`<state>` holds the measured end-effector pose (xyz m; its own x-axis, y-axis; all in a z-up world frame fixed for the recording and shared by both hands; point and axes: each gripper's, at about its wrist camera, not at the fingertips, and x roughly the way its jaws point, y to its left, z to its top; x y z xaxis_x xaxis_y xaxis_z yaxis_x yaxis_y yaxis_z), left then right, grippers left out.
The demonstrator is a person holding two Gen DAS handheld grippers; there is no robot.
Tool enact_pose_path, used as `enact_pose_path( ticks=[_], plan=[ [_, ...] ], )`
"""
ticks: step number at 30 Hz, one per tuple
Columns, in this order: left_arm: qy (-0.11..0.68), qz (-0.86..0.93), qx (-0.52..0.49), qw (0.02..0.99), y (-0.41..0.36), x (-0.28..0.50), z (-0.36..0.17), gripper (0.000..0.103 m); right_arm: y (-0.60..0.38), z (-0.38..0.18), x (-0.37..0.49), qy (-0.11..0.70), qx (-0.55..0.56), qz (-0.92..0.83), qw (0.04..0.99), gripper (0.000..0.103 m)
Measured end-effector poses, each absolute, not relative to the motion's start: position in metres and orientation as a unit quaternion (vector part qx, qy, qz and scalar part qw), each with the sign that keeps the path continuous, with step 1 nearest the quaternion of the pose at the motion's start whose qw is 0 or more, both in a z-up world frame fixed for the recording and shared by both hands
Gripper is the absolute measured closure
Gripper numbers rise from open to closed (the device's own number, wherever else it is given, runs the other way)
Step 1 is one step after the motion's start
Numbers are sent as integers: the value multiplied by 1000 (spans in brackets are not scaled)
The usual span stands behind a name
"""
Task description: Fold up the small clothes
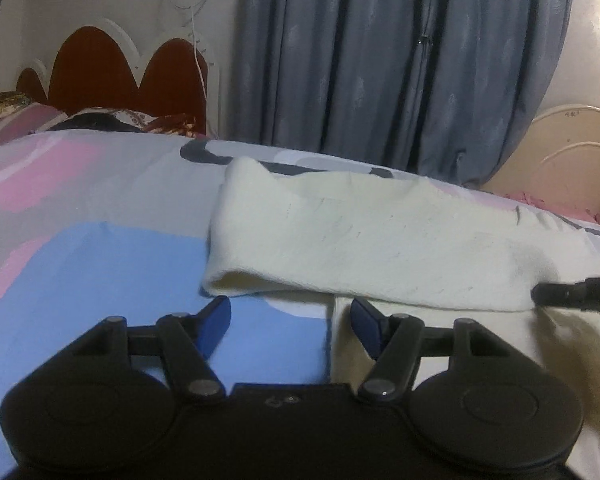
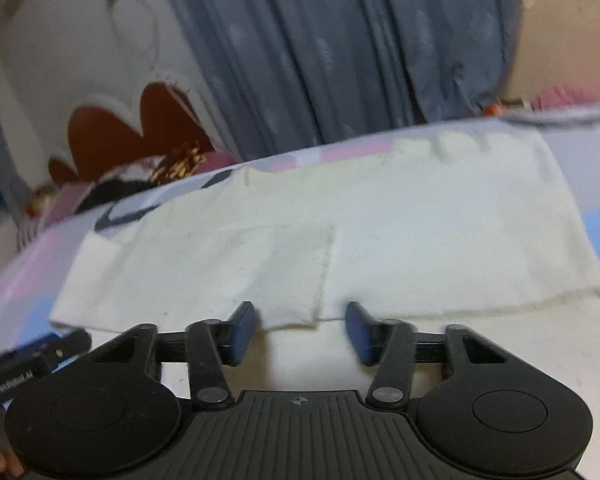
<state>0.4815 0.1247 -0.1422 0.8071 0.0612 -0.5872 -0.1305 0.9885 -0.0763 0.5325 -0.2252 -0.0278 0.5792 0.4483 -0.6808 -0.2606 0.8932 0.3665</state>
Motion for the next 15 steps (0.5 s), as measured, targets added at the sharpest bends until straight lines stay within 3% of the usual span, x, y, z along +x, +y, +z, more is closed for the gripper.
enact_pose_path(
  ticks=[8,13,15],
  plan=[
    [311,42,-43,949,125,480,-146,46,-275,40,505,249,111,153,950,100],
    [304,33,-33,952,120,482,-143,66,-307,3,520,327,99,129,931,100],
    [298,24,-29,954,116,485,-141,68,-309,-6,516,333,91,129,930,100]
  ],
)
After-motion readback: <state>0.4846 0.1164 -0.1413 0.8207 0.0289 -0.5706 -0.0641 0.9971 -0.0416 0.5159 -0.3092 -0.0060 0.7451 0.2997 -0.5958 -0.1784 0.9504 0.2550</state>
